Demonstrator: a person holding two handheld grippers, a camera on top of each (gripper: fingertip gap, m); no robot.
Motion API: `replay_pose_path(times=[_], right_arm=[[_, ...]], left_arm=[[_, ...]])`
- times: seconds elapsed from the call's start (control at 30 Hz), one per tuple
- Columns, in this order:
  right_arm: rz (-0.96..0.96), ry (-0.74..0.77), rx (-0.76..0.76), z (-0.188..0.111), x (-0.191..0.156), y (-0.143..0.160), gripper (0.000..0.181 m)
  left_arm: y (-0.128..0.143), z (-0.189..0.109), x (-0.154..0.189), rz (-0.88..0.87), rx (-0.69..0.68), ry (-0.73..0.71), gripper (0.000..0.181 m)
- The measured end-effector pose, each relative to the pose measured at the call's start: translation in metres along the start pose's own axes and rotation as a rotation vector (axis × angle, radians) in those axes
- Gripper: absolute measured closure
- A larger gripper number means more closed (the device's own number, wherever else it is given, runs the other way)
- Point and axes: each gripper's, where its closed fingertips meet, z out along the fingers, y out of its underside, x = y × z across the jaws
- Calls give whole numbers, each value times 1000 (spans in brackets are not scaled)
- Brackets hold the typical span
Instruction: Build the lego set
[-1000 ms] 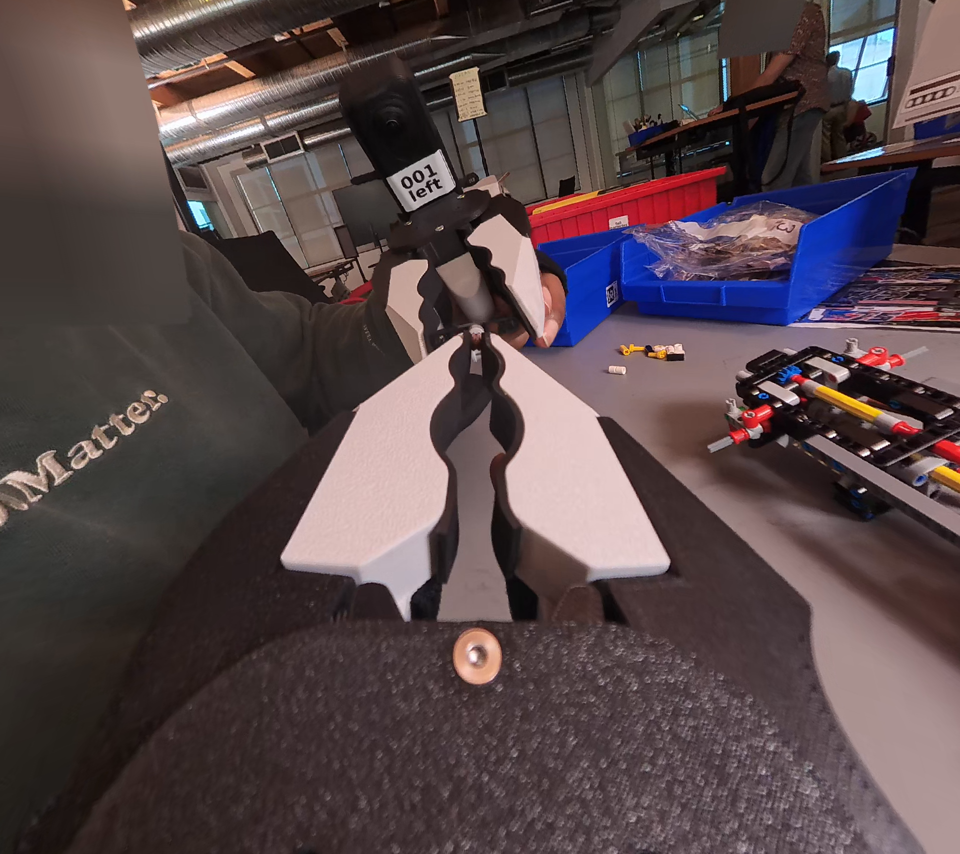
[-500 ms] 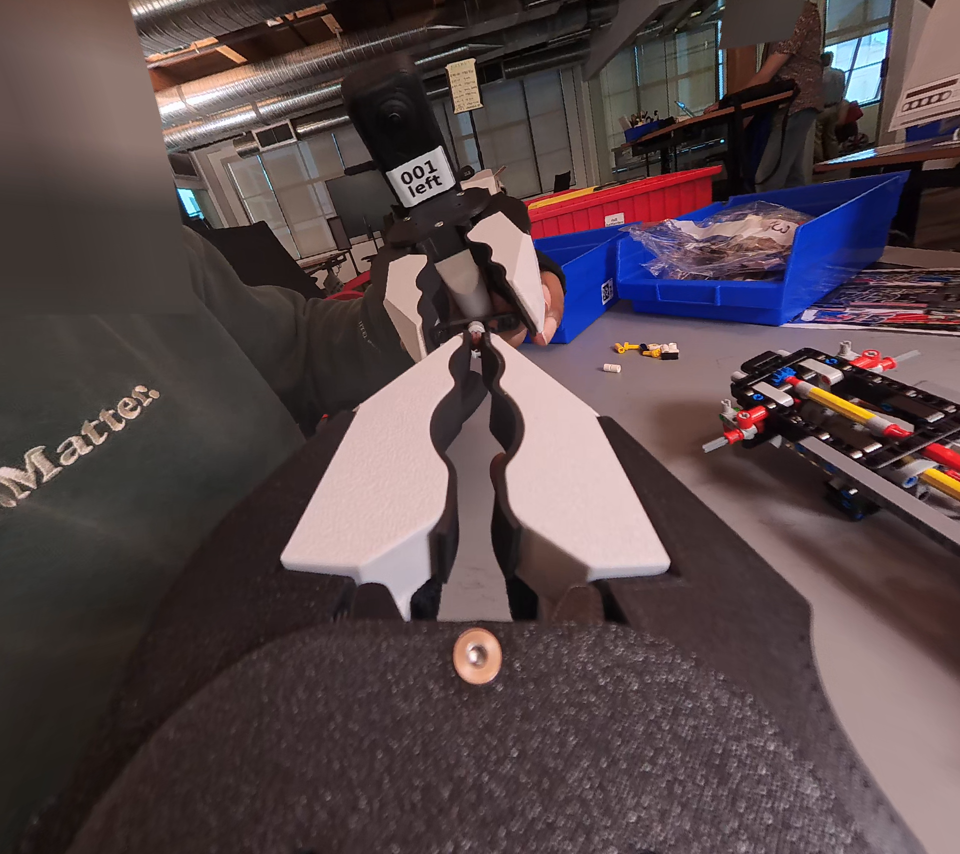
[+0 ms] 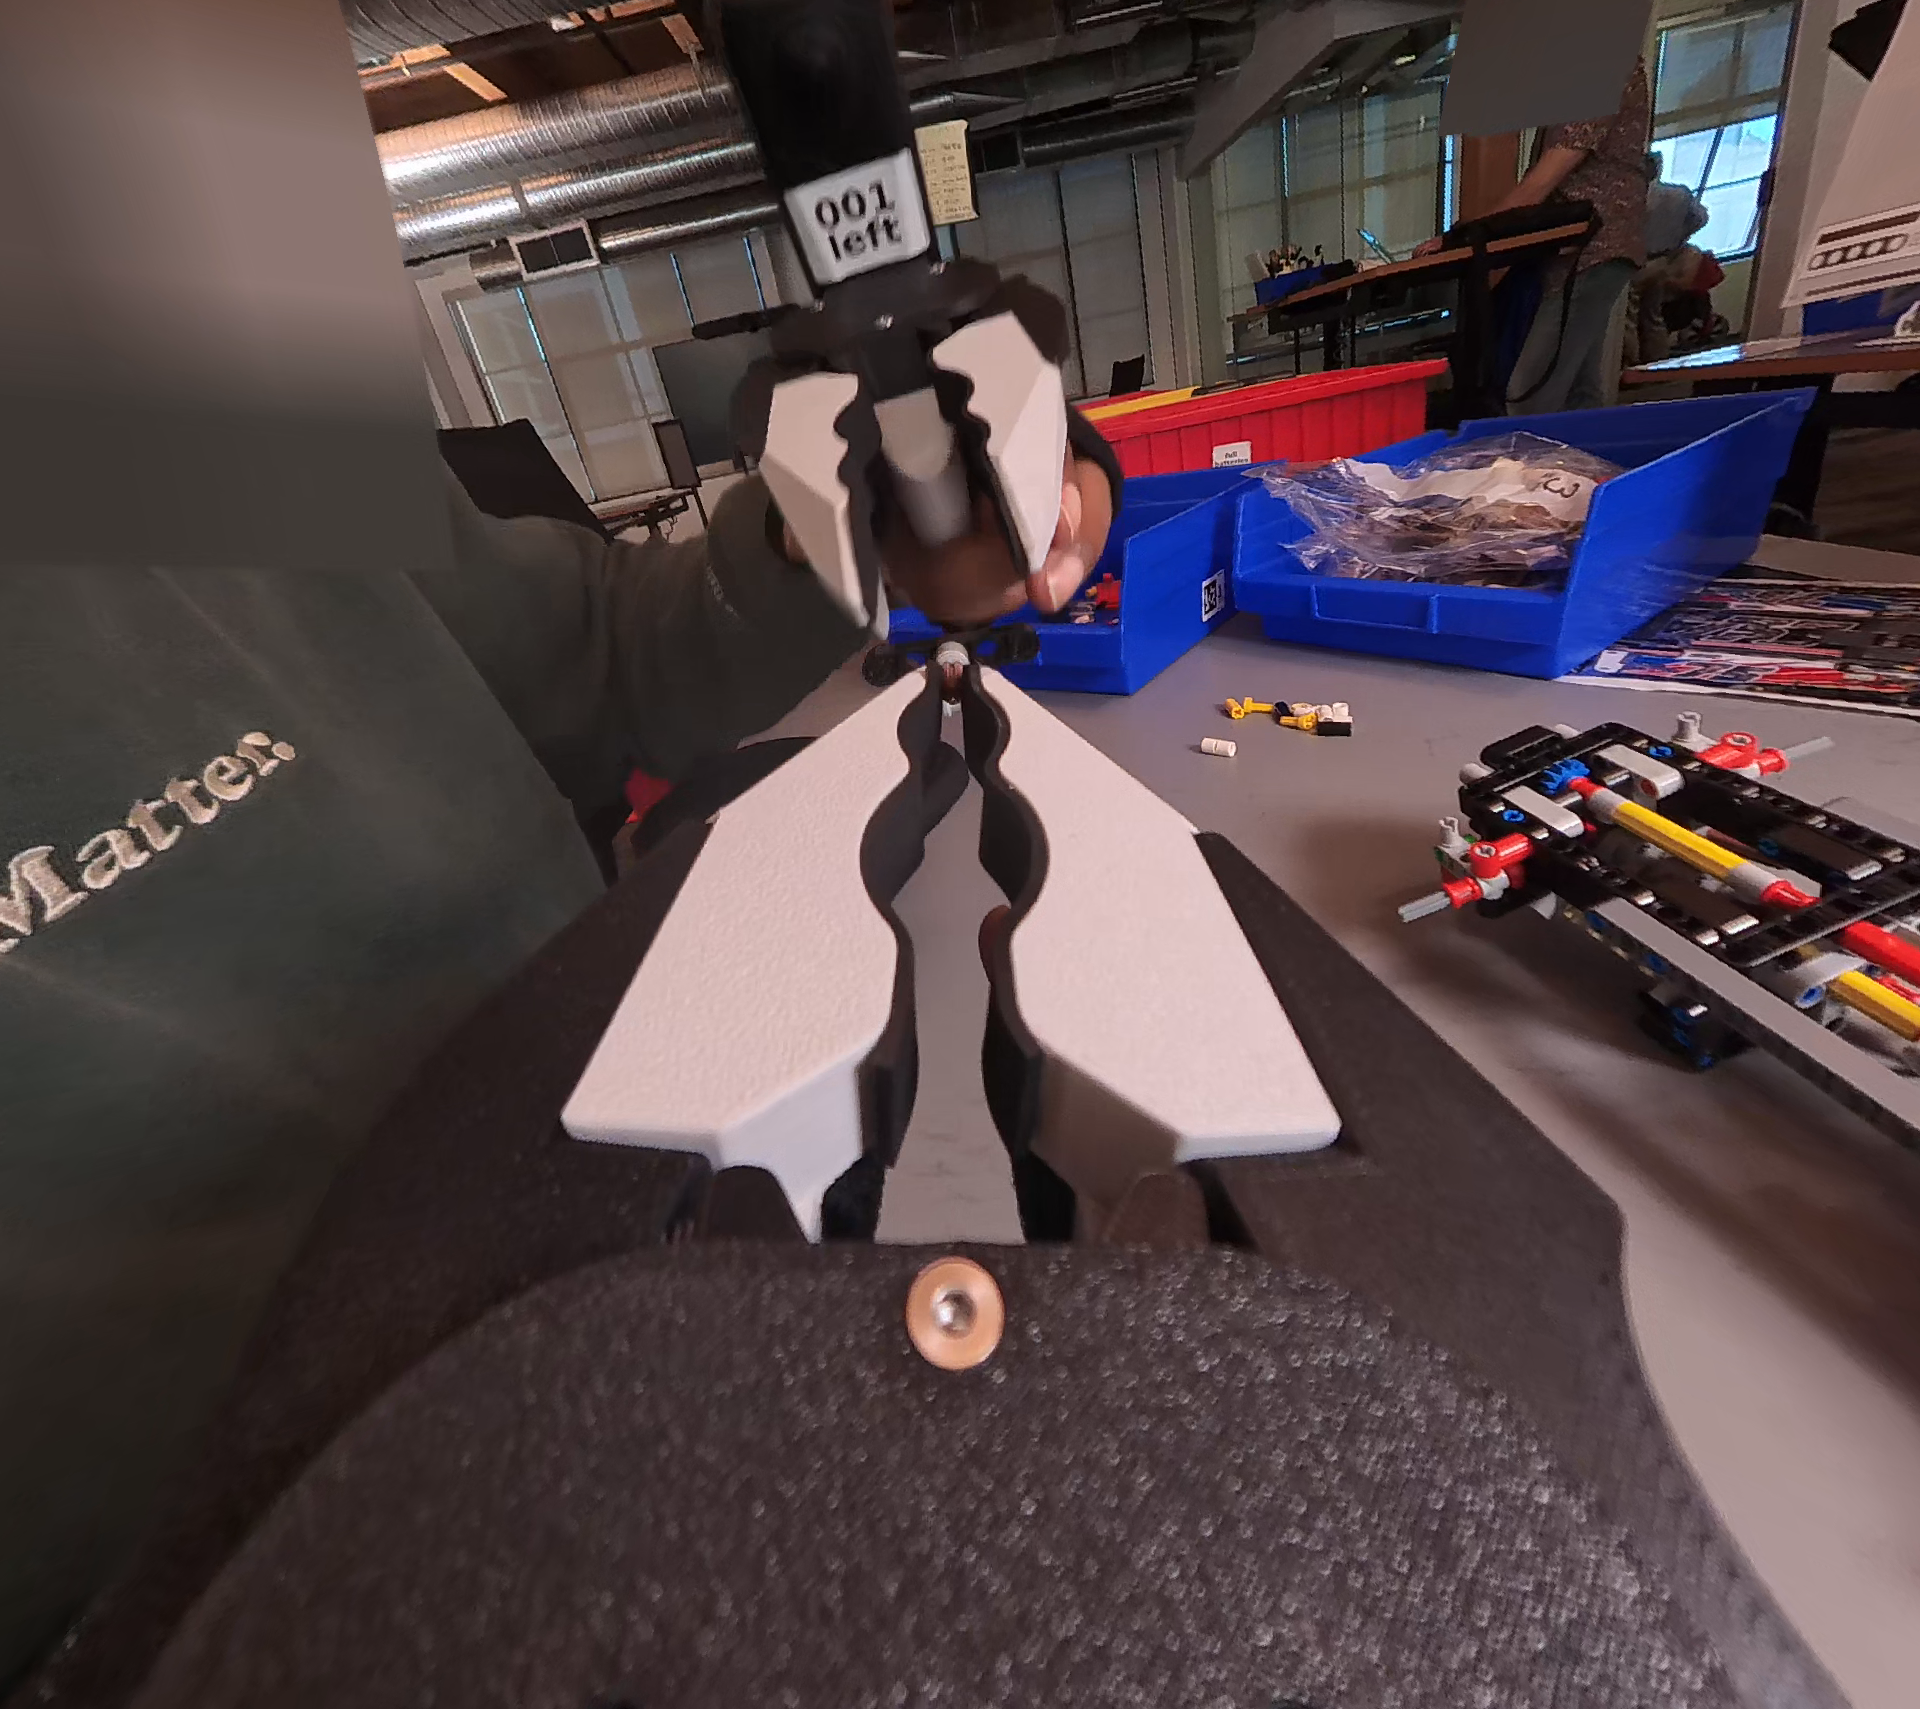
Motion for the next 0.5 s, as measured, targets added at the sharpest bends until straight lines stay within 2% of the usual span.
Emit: replay_pose_path(times=[0.1, 0.27, 0.5], right_arm=[[-11, 7, -16, 1, 1, 4, 181], [-62, 42, -53, 3, 3, 9, 181], [-117, 80, -90, 4, 5, 13, 181]], left_arm=[[-4, -4, -4, -33, -99, 47, 159], [17, 3, -1, -12, -403, 101, 164], [30, 14, 2, 71, -604, 125, 168]])
